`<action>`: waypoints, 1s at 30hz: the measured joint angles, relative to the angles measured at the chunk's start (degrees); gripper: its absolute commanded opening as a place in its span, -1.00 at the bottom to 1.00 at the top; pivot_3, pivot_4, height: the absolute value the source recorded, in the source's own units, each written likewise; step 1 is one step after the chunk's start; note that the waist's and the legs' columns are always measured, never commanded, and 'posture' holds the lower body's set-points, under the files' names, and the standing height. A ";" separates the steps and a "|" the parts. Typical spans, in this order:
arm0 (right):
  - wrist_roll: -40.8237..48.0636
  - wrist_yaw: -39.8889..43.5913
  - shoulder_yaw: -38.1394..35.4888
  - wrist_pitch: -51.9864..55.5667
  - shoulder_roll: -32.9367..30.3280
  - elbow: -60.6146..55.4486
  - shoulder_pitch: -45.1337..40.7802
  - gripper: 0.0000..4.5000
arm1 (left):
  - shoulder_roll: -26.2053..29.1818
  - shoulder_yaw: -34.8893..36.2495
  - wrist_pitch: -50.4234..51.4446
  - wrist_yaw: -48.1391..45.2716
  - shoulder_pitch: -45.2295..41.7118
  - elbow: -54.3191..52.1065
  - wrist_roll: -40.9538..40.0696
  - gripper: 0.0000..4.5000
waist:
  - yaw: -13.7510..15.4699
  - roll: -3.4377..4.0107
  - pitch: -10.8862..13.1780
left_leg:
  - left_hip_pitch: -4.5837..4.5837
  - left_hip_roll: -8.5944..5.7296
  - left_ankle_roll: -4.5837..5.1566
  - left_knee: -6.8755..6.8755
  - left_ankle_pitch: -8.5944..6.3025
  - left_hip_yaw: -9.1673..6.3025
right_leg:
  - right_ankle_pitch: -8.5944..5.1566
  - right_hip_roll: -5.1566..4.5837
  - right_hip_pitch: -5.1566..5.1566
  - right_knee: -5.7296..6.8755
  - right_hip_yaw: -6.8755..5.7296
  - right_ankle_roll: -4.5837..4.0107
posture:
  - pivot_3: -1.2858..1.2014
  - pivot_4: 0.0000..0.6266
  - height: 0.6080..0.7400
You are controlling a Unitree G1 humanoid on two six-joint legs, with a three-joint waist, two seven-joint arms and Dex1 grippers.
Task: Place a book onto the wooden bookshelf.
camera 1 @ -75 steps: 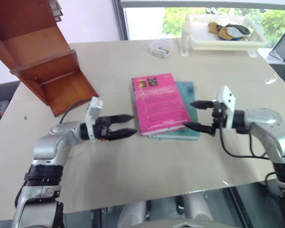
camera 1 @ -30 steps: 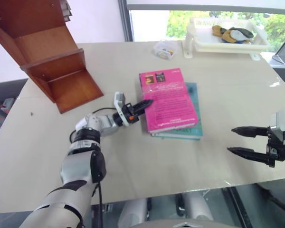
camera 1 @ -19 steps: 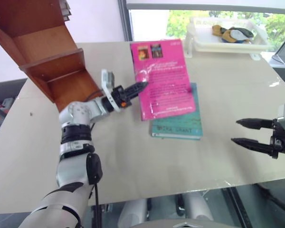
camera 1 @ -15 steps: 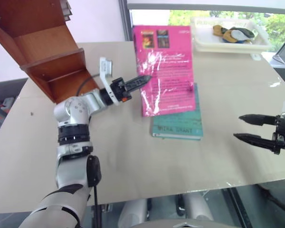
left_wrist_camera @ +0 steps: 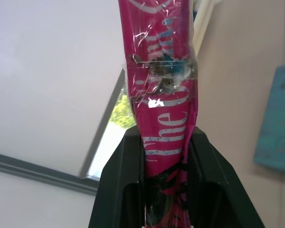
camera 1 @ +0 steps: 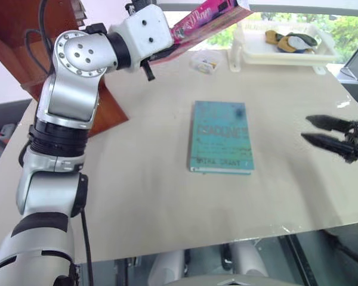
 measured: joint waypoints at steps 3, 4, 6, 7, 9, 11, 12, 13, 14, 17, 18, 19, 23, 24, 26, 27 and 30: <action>0.95 2.84 0.94 -0.60 1.32 5.30 -5.55 0.40 | 2.75 -2.35 -1.52 -2.05 -1.49 1.71 4.45 -0.69 | -0.02 0.00 0.01 | -0.02 -0.05 0.01 -0.01 -0.01 0.01 | 0.00 0.04 -0.02 0.01 -0.01 0.01 | 0.03 -0.52 1.00; 0.84 4.21 2.28 -0.70 1.80 7.17 -7.35 0.40 | 4.04 -3.28 -1.70 -2.79 -2.65 3.01 6.32 -0.69 | -0.07 -0.01 0.01 | -0.02 -0.05 0.01 -0.01 -0.01 0.02 | 0.00 0.06 -0.03 0.02 -0.02 0.01 | 0.03 -0.52 1.00; 0.26 5.92 4.41 -0.97 2.37 9.64 -9.76 0.40 | 5.48 -3.89 -2.20 -3.56 -4.56 4.52 9.03 -0.69 | -0.12 0.01 0.03 | -0.04 -0.05 0.03 -0.01 -0.02 0.03 | 0.00 0.08 -0.06 0.04 -0.01 0.01 | 0.03 -0.52 1.00; -0.37 6.76 5.56 -1.23 2.66 11.13 -11.16 0.40 | 6.41 -4.19 -2.39 -3.70 -6.16 5.30 10.66 -0.69 | -0.13 0.01 0.05 | -0.07 -0.04 0.03 -0.01 -0.02 0.04 | 0.00 0.08 -0.07 0.04 -0.03 0.01 | 0.03 -0.52 1.00; -1.20 8.03 6.96 -1.89 3.12 13.29 -13.14 0.40 | 7.91 -4.26 -2.36 -3.68 -8.64 6.21 13.37 -0.69 | -0.11 0.02 0.06 | -0.08 -0.05 0.03 -0.01 -0.02 0.03 | 0.00 0.07 -0.09 0.05 -0.03 0.02 | 0.03 -0.52 1.00; -2.00 9.61 8.41 -2.38 3.59 16.06 -15.93 0.40 | 10.88 -4.19 -1.86 -4.71 -10.29 6.20 15.63 -0.69 | -0.19 0.04 0.07 | -0.07 -0.02 0.06 -0.02 -0.04 0.04 | 0.00 0.06 -0.09 0.06 -0.02 0.02 | 0.03 -0.52 1.00; -2.50 10.42 8.71 -2.70 3.68 17.45 -17.21 0.40 | 12.83 -4.07 -1.00 -6.06 -10.52 6.17 16.74 -0.69 | -0.32 0.09 0.07 | -0.06 -0.01 0.07 -0.03 -0.05 0.07 | 0.00 0.06 -0.09 0.08 0.00 0.03 | 0.03 -0.52 1.00; -3.08 11.11 8.98 -3.16 3.72 18.87 -18.19 0.40 | 14.73 -4.06 -0.05 -7.50 -10.47 6.21 17.67 -0.69 | -0.44 0.10 0.08 | -0.05 0.00 0.08 -0.03 -0.05 0.07 | -0.01 0.06 -0.10 0.08 0.00 0.03 | 0.03 -0.52 1.00; -3.61 11.56 9.10 -3.45 3.71 20.14 -18.92 0.40 | 16.04 -3.86 0.65 -8.94 -10.32 6.36 17.86 -0.69 | -0.49 0.10 0.09 | -0.09 0.02 0.08 -0.04 -0.06 0.06 | -0.01 0.06 -0.12 0.10 -0.02 0.03 | 0.03 -0.52 1.00; -4.98 12.98 10.05 -4.35 4.05 22.44 -20.92 0.40 | 17.89 -3.71 3.85 -12.85 -9.33 5.02 18.63 -0.69 | -0.56 0.13 0.11 | -0.11 0.07 0.08 -0.03 -0.06 0.06 | -0.01 0.05 -0.14 0.11 -0.01 0.04 | 0.03 -0.52 1.00; -5.32 13.33 10.28 -4.51 4.09 22.95 -21.26 0.40 | 18.87 -3.68 4.94 -13.95 -8.65 4.35 18.98 -0.69 | -0.76 0.14 0.12 | -0.11 0.07 0.08 -0.03 -0.06 0.07 | -0.01 0.06 -0.14 0.12 -0.01 0.04 | 0.03 -0.52 1.00; -5.72 13.76 10.54 -4.62 4.18 23.82 -21.83 0.40 | 20.62 -3.51 6.74 -15.70 -7.24 3.10 19.27 -0.69 | -0.99 0.15 0.12 | -0.11 0.07 0.08 -0.03 -0.06 0.06 | -0.01 0.06 -0.15 0.13 -0.01 0.04 | 0.03 -0.52 1.00; -6.75 14.84 10.75 -5.12 4.25 25.83 -22.82 0.40 | 24.17 -2.81 11.34 -18.65 -3.66 1.03 20.33 -0.69 | -1.25 0.14 0.15 | -0.14 0.09 0.08 -0.02 -0.06 0.01 | -0.01 0.05 -0.16 0.13 -0.04 0.05 | 0.03 -0.52 1.00; -6.90 14.99 10.76 -5.33 4.25 26.03 -23.08 0.40 | 24.75 -2.42 12.07 -19.06 -3.02 0.58 20.48 -0.69 | -1.25 0.14 0.15 | -0.13 0.09 0.08 -0.02 -0.06 0.02 | -0.01 0.03 -0.15 0.13 -0.03 0.05 | 0.03 -0.52 1.00; -7.08 15.57 10.72 -5.87 4.24 26.40 -23.70 0.40 | 26.27 -1.31 14.07 -20.35 -0.94 -0.96 20.62 -0.69 | -1.31 0.14 0.15 | -0.12 0.09 0.08 -0.02 -0.06 0.03 | -0.01 0.03 -0.15 0.13 -0.02 0.05 | 0.03 -0.52 1.00; -7.14 15.74 10.72 -5.95 4.23 26.43 -23.79 0.40 | 26.53 -1.31 14.36 -20.62 -0.47 -1.03 20.64 -0.69 | -1.32 0.14 0.15 | -0.12 0.09 0.08 -0.02 -0.06 0.03 | -0.01 0.03 -0.15 0.13 -0.02 0.05 | 0.03 -0.52 1.00; -7.18 16.29 10.73 -6.15 4.27 26.40 -24.04 0.40 | 29.00 -0.67 15.34 -21.50 3.22 -2.09 20.83 -0.51 | -1.41 0.15 0.17 | -0.09 0.10 0.08 -0.01 -0.06 0.04 | -0.01 0.04 -0.16 0.14 -0.01 0.05 | 0.03 -0.52 1.00</action>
